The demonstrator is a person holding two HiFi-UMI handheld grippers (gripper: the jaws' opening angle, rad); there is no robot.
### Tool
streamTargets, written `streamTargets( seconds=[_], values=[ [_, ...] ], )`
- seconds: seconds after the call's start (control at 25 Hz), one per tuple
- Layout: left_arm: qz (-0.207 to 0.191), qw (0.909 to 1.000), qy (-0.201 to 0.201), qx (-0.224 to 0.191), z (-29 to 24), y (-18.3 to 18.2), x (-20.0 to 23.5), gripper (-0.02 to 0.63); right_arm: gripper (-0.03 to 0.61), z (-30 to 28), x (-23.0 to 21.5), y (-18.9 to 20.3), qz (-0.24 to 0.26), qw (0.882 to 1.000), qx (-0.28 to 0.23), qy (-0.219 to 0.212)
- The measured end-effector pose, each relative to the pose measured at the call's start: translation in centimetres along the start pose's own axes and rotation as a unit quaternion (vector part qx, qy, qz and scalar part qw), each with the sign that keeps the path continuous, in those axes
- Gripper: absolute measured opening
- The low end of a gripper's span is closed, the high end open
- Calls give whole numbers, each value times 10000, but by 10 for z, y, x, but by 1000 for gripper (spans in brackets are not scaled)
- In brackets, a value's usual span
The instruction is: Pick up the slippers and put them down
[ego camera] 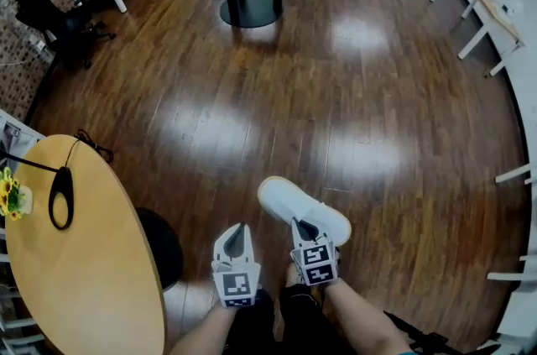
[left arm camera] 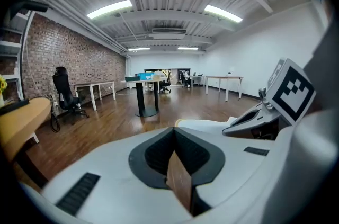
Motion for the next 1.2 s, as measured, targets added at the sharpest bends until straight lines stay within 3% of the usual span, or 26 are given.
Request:
streamTargets(
  seconds=[0.36, 0.68, 0.8, 1.08, 1.2],
  values=[
    [-56, 9994, 168, 286, -129, 170, 5, 5, 25, -152, -32, 152, 36, 9991, 420, -9],
    [-443, 9940, 235, 977, -194, 322, 19, 5, 25, -269, -43, 272, -152, 9957, 906, -103],
    [-601, 9925, 208, 1040, -211, 352, 34, 5, 26, -308, -41, 305, -201, 9942, 1030, -212],
    [-454, 9941, 178, 971, -244, 402, 56, 5, 26, -394, -42, 386, -320, 9882, 1468, -312],
    [-531, 9920, 147, 1139, -252, 422, 58, 5, 29, -420, -44, 412, -361, 9844, 1677, -379]
  ],
)
Point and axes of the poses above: the fingertips, and each gripper's own axes: z backward along the fingers, x to its left, y out of its underside, the point moved 6 cm from there along z, backward along the fingers, and after that the axes turned 10 degrees about z, right-handed, at the moved point
